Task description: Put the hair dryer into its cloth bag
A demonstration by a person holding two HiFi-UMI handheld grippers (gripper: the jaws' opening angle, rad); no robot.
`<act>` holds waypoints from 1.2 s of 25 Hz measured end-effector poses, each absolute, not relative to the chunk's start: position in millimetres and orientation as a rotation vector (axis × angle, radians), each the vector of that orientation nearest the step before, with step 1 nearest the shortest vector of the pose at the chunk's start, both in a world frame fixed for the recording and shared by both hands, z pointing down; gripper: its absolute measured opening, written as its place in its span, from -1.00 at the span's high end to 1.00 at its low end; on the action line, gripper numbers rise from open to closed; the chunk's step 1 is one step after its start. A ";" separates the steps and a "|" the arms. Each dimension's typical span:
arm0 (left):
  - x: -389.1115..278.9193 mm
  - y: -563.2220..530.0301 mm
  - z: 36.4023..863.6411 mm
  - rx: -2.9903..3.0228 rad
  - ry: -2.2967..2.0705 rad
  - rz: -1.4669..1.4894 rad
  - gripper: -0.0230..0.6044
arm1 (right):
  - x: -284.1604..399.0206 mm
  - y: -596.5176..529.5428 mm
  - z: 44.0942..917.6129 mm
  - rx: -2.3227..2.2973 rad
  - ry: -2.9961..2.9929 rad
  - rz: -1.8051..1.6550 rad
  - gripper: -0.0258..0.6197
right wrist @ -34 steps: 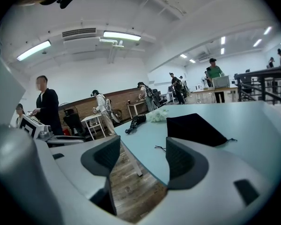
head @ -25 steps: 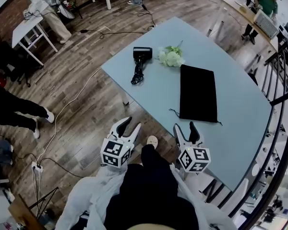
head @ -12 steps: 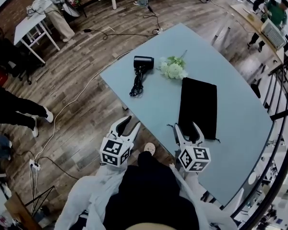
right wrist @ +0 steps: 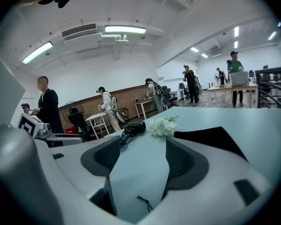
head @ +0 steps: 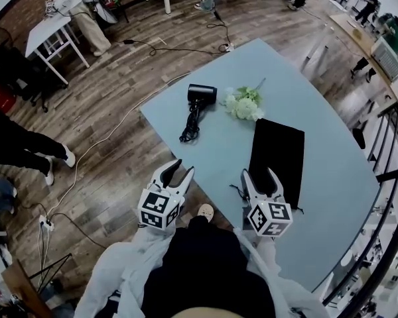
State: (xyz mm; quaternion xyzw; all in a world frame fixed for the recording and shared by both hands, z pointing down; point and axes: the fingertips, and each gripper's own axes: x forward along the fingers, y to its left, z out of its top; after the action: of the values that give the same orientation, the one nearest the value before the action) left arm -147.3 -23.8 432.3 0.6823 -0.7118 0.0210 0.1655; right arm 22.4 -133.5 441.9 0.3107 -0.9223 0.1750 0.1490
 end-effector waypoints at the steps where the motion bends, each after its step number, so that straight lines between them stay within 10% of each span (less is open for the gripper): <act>1: -148.3 -25.4 432.9 1.944 -2.032 0.063 0.37 | 21.2 -136.6 444.1 0.891 -2.652 0.503 -0.02; 30: -234.4 -69.0 439.4 1.918 -1.996 0.092 0.37 | -56.3 -165.5 456.4 0.909 -2.593 0.602 -0.03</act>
State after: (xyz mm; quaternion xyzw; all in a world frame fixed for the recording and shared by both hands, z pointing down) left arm -234.4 -69.0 439.4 0.6806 -0.7082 0.0327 0.1850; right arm -56.3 -165.5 456.4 0.3186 -0.9095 0.2112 0.1635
